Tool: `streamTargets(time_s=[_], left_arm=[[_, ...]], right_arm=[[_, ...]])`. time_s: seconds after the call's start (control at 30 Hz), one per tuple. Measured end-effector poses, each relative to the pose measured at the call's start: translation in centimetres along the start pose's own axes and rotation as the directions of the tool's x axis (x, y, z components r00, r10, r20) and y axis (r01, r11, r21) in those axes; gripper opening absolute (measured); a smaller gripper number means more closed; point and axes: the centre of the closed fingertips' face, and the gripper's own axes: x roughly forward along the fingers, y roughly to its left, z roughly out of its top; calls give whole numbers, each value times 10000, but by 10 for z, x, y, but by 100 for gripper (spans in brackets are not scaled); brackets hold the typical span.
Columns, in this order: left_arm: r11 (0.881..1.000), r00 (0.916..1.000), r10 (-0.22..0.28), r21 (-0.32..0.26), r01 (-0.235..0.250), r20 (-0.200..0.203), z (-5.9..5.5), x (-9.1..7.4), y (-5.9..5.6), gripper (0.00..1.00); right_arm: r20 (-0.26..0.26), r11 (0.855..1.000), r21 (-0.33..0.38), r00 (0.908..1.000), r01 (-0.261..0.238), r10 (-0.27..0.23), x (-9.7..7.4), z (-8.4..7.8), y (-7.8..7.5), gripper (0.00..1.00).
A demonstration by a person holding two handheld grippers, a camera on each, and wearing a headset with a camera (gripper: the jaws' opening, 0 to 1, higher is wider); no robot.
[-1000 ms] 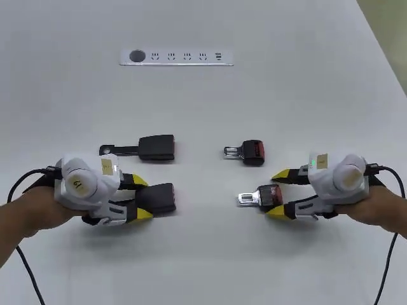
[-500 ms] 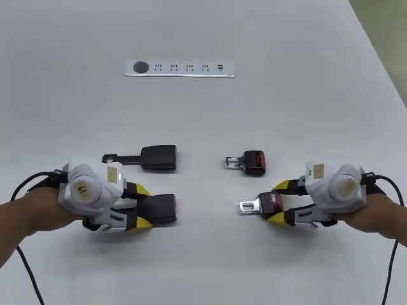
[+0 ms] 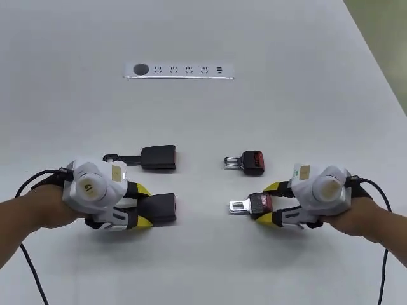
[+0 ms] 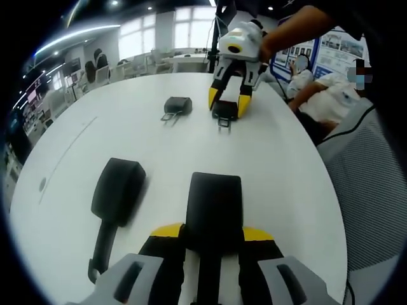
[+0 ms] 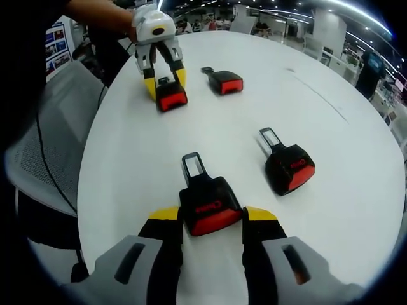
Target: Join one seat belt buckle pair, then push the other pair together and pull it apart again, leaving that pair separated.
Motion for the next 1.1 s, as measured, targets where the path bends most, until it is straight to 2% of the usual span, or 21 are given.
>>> streamTargets(time_s=[0.13, 0.37, 0.6, 0.77, 1.1], left_arm=[[10000, 10000, -3, 6, 3, -91, 1, 0, 0, 33], [9999, 9997, 38, 122, -35, -254, 1, 0, 0, 33], [9999, 9993, 13, 167, -7, -379, 2, 0, 0, 33], [9995, 9988, 8, 315, 7, -486, 2, 0, -1, 33], [9993, 9979, -67, 360, 90, -651, 0, 0, 2, 33]], right_arm=[[62, 9998, -212, 10000, -57, 58, 7, 8, 4, 35], [266, 10000, 40, 9996, 54, -55, 17, 22, 9, 35], [506, 10000, -6, 9987, 54, -54, 27, 45, 21, 35], [770, 9999, 98, 9969, 139, -147, 34, 60, 23, 35], [987, 10000, 16, 9951, 34, -36, 47, 74, 27, 35]])
